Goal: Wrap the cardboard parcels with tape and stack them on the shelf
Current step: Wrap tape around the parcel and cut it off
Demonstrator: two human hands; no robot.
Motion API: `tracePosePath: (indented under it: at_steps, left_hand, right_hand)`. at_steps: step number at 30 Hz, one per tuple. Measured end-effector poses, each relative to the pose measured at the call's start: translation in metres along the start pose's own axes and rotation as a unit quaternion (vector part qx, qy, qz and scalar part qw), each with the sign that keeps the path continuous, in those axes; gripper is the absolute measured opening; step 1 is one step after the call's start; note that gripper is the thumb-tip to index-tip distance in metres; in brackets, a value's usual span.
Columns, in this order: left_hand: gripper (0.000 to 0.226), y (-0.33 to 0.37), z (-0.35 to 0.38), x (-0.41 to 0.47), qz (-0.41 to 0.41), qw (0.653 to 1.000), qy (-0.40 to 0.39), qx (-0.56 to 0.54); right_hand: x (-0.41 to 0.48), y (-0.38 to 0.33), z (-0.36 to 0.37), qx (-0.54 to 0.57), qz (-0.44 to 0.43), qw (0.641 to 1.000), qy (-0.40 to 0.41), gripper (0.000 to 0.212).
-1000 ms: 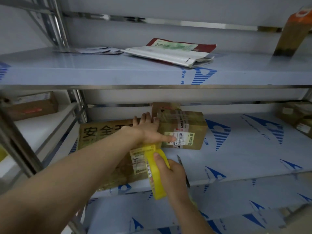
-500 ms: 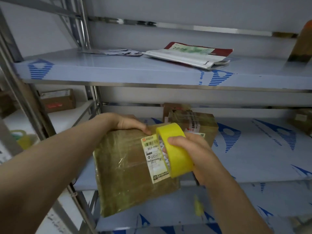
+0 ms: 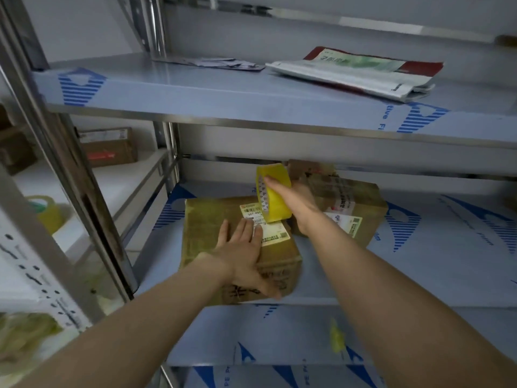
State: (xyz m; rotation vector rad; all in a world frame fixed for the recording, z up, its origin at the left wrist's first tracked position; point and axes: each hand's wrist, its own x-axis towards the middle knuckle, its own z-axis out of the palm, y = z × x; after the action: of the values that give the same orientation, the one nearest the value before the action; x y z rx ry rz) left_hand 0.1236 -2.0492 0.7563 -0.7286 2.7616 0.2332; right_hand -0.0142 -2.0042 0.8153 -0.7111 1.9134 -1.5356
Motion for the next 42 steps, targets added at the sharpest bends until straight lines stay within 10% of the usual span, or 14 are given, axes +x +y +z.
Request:
tracePosePath:
  at_steps: [5,34,42]
  left_hand:
    - [0.115,0.006,0.014,0.007,-0.022,0.995,0.092,0.032]
    - [0.093,0.006,-0.015,0.009,-0.041,0.994,-0.002,-0.101]
    - [0.085,0.038,-0.043,0.102,-0.13,0.983,0.127,-0.034]
  right_hand:
    - [-0.004,0.015,-0.003,-0.004,-0.006,1.0,-0.026,0.036]
    - [-0.161,0.144,-0.024,0.004,0.082,0.994,0.065,0.046]
    - [-0.141,0.154,-0.02,-0.039,0.125,0.99,0.053,0.047]
